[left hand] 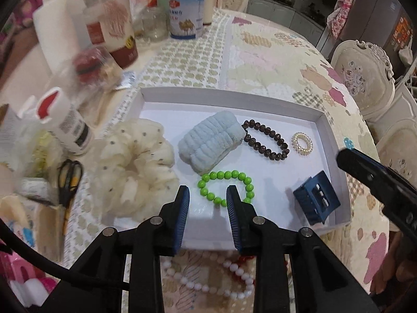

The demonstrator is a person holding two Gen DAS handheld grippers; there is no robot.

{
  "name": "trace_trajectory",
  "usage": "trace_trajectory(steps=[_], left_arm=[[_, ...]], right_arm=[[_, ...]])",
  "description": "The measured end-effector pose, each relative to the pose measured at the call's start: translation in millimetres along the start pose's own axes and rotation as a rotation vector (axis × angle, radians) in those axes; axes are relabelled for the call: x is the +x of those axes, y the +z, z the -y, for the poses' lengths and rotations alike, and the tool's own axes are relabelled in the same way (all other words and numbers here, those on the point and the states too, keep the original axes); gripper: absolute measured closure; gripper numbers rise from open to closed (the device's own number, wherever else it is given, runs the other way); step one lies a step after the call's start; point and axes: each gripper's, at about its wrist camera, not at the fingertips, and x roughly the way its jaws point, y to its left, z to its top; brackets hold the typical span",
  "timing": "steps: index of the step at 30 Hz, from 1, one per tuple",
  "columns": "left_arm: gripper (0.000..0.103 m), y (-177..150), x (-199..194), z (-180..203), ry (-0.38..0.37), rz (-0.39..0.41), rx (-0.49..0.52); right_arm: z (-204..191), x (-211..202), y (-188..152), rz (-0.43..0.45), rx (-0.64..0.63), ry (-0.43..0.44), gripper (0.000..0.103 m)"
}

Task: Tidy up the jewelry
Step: 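Release the brown bracelet in the tray while the left tool drops the green bracelet, then move the right tool toward the grey braided band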

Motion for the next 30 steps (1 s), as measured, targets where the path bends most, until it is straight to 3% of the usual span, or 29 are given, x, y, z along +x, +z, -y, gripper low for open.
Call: trace_trajectory(steps=[5, 17, 30], left_arm=[[0.075, -16, -23, 6, 0.036, 0.045, 0.015], [0.075, -60, -67, 23, 0.084, 0.109, 0.027], [0.075, -88, -107, 38, 0.103, 0.175, 0.023]], right_arm=[[-5, -32, -22, 0.043, -0.016, -0.032, 0.054], [-6, -93, -71, 0.082, -0.031, -0.067, 0.051], [-12, -141, -96, 0.116, -0.088, -0.073, 0.046]])
